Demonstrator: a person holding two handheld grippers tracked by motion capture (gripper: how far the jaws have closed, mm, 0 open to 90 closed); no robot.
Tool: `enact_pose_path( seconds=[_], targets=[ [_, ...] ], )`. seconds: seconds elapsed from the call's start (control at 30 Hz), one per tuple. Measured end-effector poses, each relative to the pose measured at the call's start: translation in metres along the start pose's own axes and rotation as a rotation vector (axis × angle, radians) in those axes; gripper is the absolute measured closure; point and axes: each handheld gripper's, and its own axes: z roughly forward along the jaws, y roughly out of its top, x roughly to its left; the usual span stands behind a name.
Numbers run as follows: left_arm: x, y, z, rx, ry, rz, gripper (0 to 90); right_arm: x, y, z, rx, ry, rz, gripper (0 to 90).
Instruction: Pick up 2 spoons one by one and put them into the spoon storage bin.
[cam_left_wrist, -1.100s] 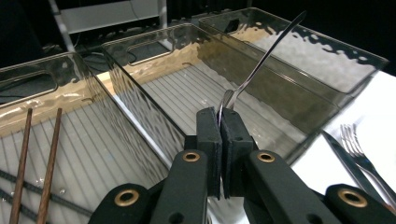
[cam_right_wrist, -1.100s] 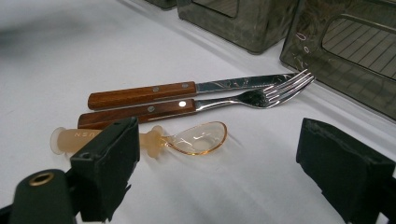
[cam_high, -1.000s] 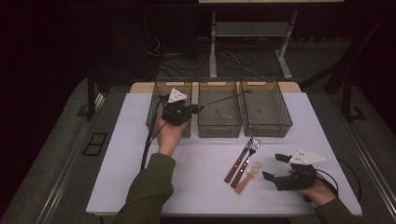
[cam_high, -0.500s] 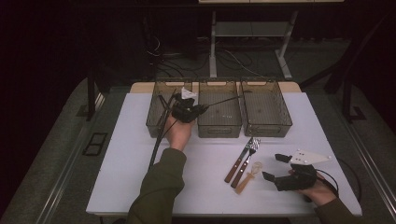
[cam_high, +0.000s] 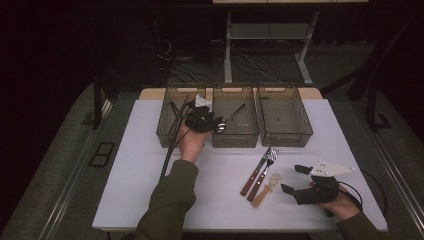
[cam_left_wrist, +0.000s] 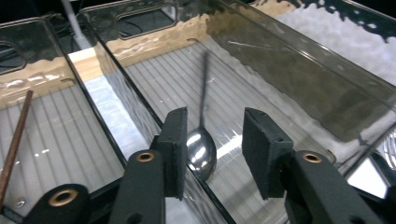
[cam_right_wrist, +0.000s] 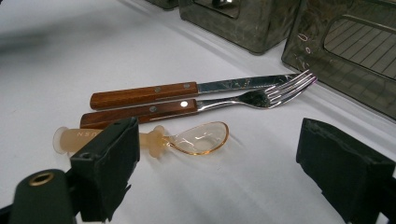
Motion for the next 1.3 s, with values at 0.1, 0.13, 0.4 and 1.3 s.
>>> enact_pose_path(
  seconds=[0.1,0.13,0.4,1.3],
  targets=[
    [0.001,0.000,-0.003,0.004,-0.016,0.034,54.4,0.000,0.000,0.000,0.001,0.000,0.000,13.6],
    [0.000,0.001,-0.005,0.002,-0.028,0.038,52.8,0.000,0.000,0.000,0.001,0.000,0.000,13.6],
    [-0.004,0.001,-0.018,-0.028,-0.083,0.072,41.4,0.000,0.000,0.000,0.000,0.000,0.001,13.6],
    [-0.008,-0.066,-0.095,-0.050,-0.179,0.152,14.3,-0.002,0.000,0.001,0.010,0.016,0.047,13.4]
  ],
)
